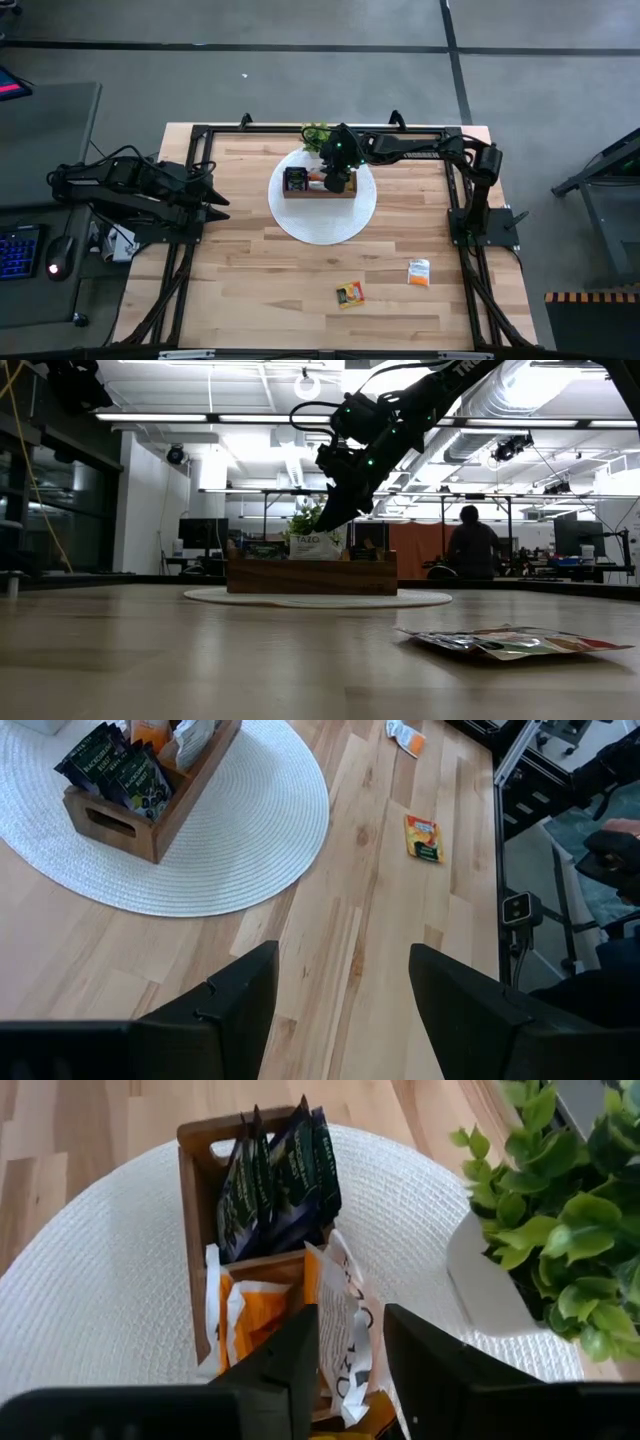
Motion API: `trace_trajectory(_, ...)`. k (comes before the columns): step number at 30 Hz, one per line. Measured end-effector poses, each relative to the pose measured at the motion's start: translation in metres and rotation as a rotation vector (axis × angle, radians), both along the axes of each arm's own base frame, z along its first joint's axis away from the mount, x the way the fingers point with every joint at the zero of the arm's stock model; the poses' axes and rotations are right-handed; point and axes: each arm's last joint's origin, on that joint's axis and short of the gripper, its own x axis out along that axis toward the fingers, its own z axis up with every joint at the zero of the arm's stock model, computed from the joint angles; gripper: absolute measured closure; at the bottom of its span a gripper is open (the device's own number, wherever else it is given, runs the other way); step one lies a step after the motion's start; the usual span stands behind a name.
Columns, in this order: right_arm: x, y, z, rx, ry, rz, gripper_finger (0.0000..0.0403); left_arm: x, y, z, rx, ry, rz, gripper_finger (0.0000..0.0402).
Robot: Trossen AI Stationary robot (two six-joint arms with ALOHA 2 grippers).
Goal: Pick & Place Tea
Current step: Adjust the other white orange tea bag
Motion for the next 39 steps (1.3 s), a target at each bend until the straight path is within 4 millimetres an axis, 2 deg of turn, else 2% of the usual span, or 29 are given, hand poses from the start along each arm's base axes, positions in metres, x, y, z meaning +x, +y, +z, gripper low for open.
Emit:
trace_trajectory(11,0.001,-0.001,0.001,-0.036,-0.004,0.004,0.0397,0.000,0.000,0.000,0.000,0.000,0.000,0.0179)
trace_trajectory(24,-0.001,0.001,0.002,-0.062,0.021,0.019,0.0402,0.000,0.000,0.000,0.000,0.000,0.000,0.0179)
trace_trajectory(35,0.002,0.004,0.033,-0.102,0.082,0.090,0.0402,0.000,0.000,0.000,0.000,0.000,0.000,0.0179)
trace_trajectory(39,0.003,0.005,0.035,-0.073,0.069,0.118,0.0403,0.000,0.000,0.000,0.000,0.000,0.000,0.0179)
